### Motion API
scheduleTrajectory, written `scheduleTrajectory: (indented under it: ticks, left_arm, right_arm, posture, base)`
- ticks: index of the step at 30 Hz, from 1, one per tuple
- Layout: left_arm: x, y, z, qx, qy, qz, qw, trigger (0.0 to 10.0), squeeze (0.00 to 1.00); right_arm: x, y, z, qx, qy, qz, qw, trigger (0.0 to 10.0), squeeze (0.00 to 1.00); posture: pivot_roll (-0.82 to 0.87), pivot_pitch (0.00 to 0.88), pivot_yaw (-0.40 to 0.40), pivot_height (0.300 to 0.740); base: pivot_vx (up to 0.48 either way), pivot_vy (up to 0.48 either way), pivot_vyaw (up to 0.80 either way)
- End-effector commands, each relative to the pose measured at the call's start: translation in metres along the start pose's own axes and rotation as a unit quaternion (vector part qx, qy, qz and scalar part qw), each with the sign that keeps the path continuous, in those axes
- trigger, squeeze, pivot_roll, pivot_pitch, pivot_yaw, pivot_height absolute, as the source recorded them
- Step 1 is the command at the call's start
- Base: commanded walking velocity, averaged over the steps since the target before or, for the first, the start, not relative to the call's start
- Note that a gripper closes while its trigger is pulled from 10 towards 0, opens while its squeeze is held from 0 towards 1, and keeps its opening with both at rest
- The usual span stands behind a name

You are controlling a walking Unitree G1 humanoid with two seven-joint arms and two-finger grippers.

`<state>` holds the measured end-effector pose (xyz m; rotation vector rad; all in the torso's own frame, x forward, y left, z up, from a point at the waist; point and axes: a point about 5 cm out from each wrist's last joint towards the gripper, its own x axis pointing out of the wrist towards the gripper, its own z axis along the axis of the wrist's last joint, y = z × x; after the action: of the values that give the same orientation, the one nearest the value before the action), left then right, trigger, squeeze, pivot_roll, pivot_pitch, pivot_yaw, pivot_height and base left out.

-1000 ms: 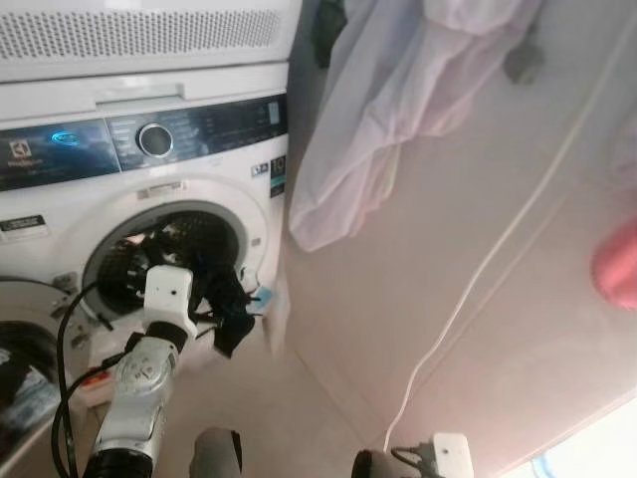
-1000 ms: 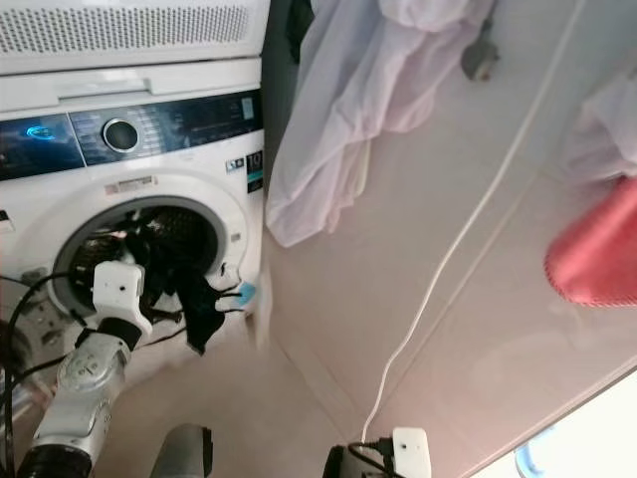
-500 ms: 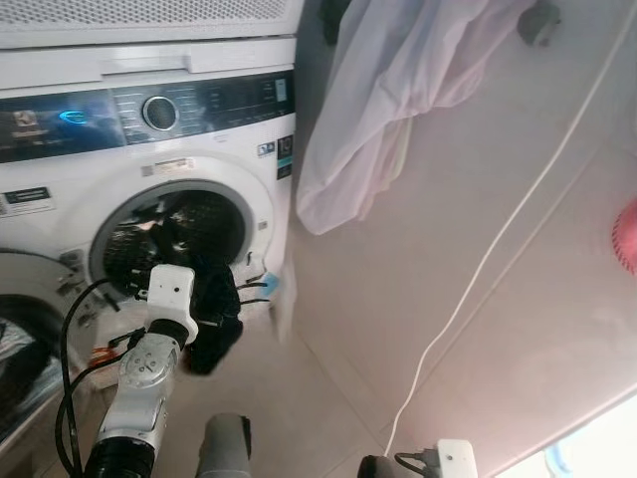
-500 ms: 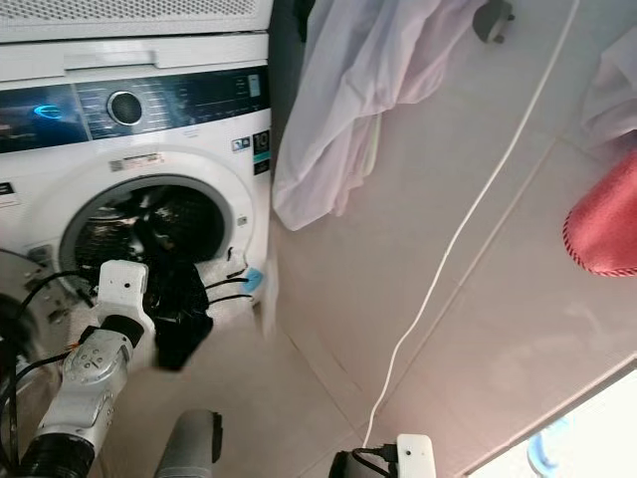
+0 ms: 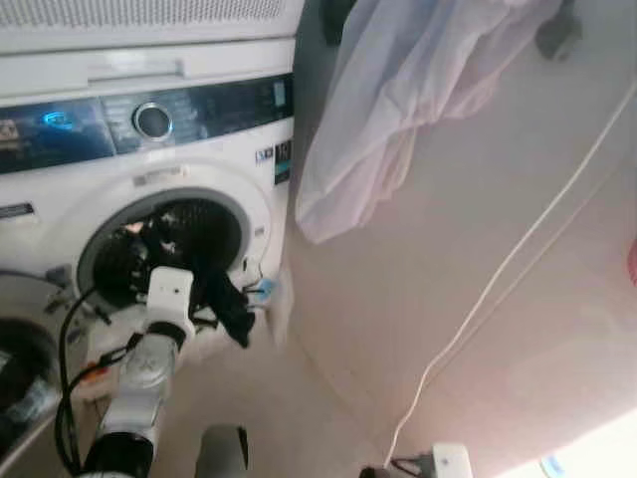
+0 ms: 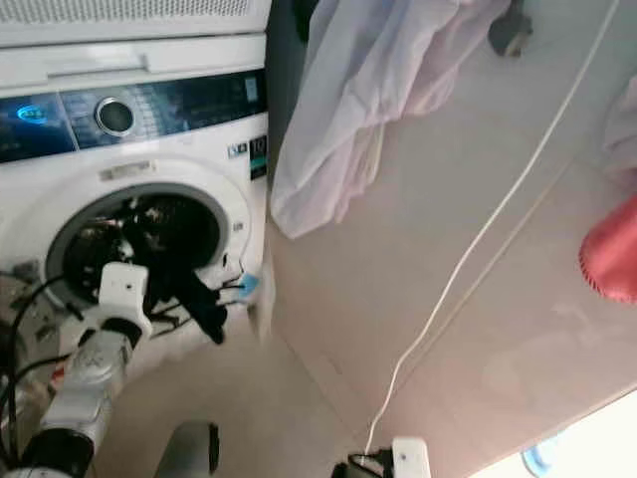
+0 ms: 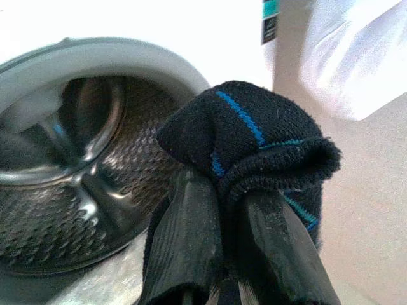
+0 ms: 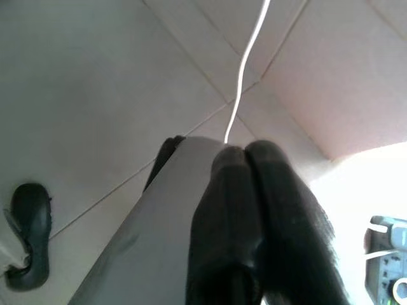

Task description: Clothes washing

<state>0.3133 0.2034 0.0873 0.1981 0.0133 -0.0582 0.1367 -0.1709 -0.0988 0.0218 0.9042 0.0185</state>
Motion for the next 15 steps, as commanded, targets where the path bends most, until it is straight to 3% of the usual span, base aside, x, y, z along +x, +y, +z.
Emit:
scheduleTrajectory:
  ticks: [1,4,9,11,15]
  left_arm:
    - [0.0020,0.0004,0.0051,0.003,-0.014,-0.002,1.000,10.0,0.00]
    - [0.0023,0.0005,0.0054,0.004,-0.016,-0.001,1.000,10.0,0.00]
    - [0.0022,0.0023,0.0053,0.005,-0.017,0.005,1.000,10.0,0.00]
    - [0.0020,0.0022,0.0051,0.005,-0.017,0.006,1.000,10.0,0.00]
    - [0.0021,0.0025,0.0052,0.006,-0.019,0.007,1.000,10.0,0.00]
  right_arm:
    - [-0.0015,0.0016,-0.0076,0.002,0.020,0.005,1.000,10.0,0.00]
    - [-0.0016,0.0015,-0.0079,0.003,0.022,0.004,1.000,10.0,0.00]
    - [-0.0015,0.0020,-0.0078,0.001,0.022,0.008,1.000,10.0,0.00]
    - [-0.0012,0.0025,-0.0068,-0.016,0.022,0.016,1.000,10.0,0.00]
    - [-0.0014,0.0027,-0.0074,0.000,0.021,0.014,1.000,10.0,0.00]
  posture:
    - [0.20,0.000,-0.137,0.595]
    - [0.20,0.000,-0.137,0.595]
    - [0.20,0.000,-0.137,0.595]
    - [0.20,0.000,-0.137,0.595]
    - [0.20,0.000,-0.138,0.595]
  base:
    - [0.277,0.000,0.80]
    - [0.274,0.000,0.75]
    - [0.276,0.000,0.00]
    - [0.277,0.000,0.80]
    - [0.276,0.000,0.80]
